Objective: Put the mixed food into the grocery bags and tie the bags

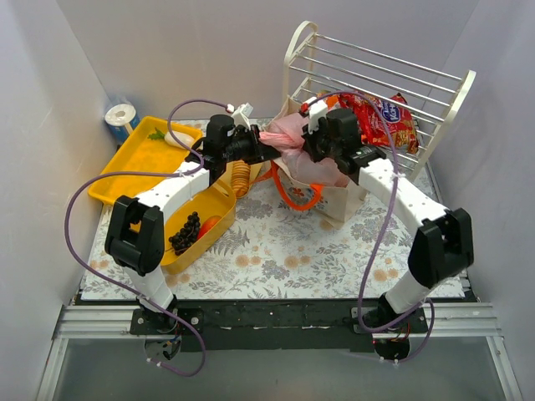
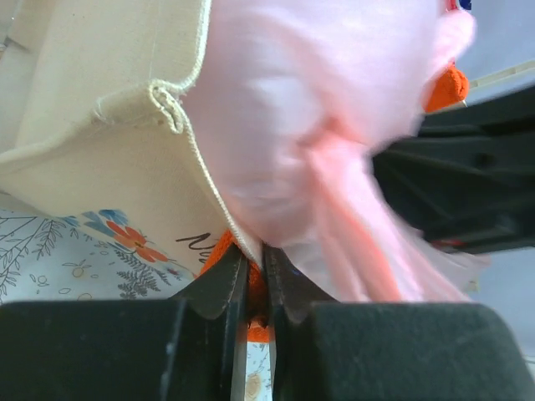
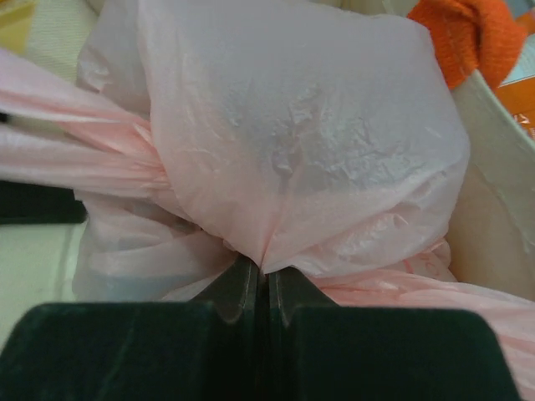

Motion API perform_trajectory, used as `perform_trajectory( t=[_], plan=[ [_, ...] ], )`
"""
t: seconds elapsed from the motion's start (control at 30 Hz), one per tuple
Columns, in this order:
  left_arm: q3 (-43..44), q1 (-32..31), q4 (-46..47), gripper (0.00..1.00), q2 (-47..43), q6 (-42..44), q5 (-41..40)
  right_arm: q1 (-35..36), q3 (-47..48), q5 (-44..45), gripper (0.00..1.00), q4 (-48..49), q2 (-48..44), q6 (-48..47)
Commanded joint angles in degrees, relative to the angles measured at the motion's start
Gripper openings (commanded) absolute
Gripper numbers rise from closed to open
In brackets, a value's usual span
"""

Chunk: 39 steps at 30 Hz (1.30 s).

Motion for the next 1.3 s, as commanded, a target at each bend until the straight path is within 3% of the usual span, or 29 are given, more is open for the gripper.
perform_trajectory(
  t=[0.0,0.17,0.43,0.47,0.53,0.57,0.6,0.67,0.7,0.8,1.0,1.1,1.27],
  plan=[
    [1.1,0.1,3.5,0.00,-3.3,-1.9,1.6,0.7,2.4,9.3,0.01,-4.3,9.1,-0.2],
    [1.2,0.1,3.6,0.00,-6.3,-1.8,0.6,0.4,-1.3,15.0,0.01,-5.7,12.6,1.4],
    [1.3,0.1,1.9,0.00,-6.0,0.9,-0.7,0.3,-3.6,13.0,0.01,-5.1,7.1,2.1],
    [1.7,0.1,1.3,0.09,-5.8,1.4,-1.3,0.3,-1.9,11.1,0.01,-5.6,6.6,2.0],
    [2.5,0.1,-0.6,0.43,-5.9,3.8,-3.6,0.3,0.1,9.1,0.21,-7.7,4.7,2.1],
    [2.7,0.1,-0.6,0.67,-6.2,4.9,-4.5,0.3,1.1,7.6,0.33,-8.4,4.0,2.1],
    [2.7,0.1,-2.8,0.80,-7.3,5.7,-5.5,0.3,3.2,6.9,0.57,-9.3,2.5,2.2],
    [1.5,0.2,-3.2,0.98,-8.9,7.9,-8.0,0.3,5.1,4.2,0.74,-11.4,1.0,2.3],
    [0.8,0.4,-2.8,0.98,-9.9,8.4,-8.3,0.2,6.7,2.6,0.84,-12.0,-0.4,2.5],
    [-2.6,2.6,-2.3,0.98,-14.1,8.7,-9.7,-0.6,8.5,-1.0,0.91,-13.1,-3.0,3.8],
    [-7.0,9.8,-5.3,0.98,-18.1,9.7,-12.5,-9.3,8.8,-12.7,0.92,-9.9,-5.4,8.8],
    [-8.6,16.5,-5.9,0.98,-20.4,8.7,-10.9,-10.5,7.2,-13.1,0.92,-8.2,-9.3,10.2],
    [-10.5,18.9,-8.4,0.98,-28.1,12.4,-15.8,-11.7,-2.0,-7.4,0.93,-3.1,-22.4,11.6]
  ],
)
